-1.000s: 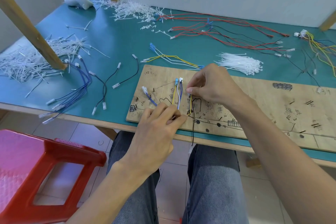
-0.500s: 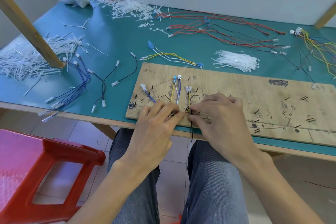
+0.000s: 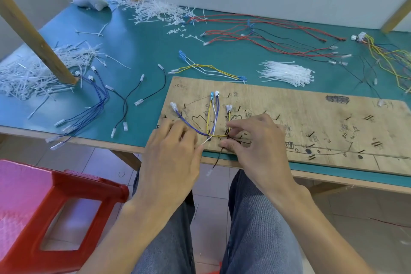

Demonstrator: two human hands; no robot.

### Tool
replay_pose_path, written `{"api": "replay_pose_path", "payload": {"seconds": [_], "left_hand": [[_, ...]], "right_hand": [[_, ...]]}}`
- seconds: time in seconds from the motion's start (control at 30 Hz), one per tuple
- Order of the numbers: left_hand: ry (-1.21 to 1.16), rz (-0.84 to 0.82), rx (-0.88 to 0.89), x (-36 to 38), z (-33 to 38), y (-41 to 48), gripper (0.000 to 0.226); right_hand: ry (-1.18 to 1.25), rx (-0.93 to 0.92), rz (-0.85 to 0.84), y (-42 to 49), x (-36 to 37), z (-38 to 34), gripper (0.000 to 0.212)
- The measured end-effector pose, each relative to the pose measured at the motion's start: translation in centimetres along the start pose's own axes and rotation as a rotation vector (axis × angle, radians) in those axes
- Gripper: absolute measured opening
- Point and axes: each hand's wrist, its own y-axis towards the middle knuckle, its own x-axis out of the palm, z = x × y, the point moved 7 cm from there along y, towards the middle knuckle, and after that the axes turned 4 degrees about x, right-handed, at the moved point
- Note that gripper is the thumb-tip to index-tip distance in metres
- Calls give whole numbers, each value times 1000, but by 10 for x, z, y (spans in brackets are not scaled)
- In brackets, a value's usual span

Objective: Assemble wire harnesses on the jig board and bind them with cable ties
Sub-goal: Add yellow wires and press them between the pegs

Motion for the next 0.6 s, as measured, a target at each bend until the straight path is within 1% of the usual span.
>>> {"api": "replay_pose_path", "payload": {"seconds": [0.17, 0.27, 0.33, 0.4, 0.47, 0.53, 0.6], "left_hand": [[150, -191, 5, 6, -4, 3, 23], [169, -216, 2, 2, -7, 6, 26], [168, -225, 3, -2, -11, 9, 19], [128, -231, -48, -8, -21, 14, 12], [42, -255, -134, -12, -37, 23, 16], [-99, -271, -193, -16, -54, 35, 11], [-192, -284, -222, -19, -66, 49, 13]], "right_hand": [[-33, -53, -51, 4, 2, -2, 34], [21, -102, -50, 8, 6, -9, 29], [49, -152, -35, 11, 12, -18, 21], [62, -191, -36, 14, 20, -26, 11], [74, -211, -50, 16, 28, -28, 2], [86, -215, -50, 17, 32, -25, 3], [88, -218, -34, 17, 32, -24, 2]]}}
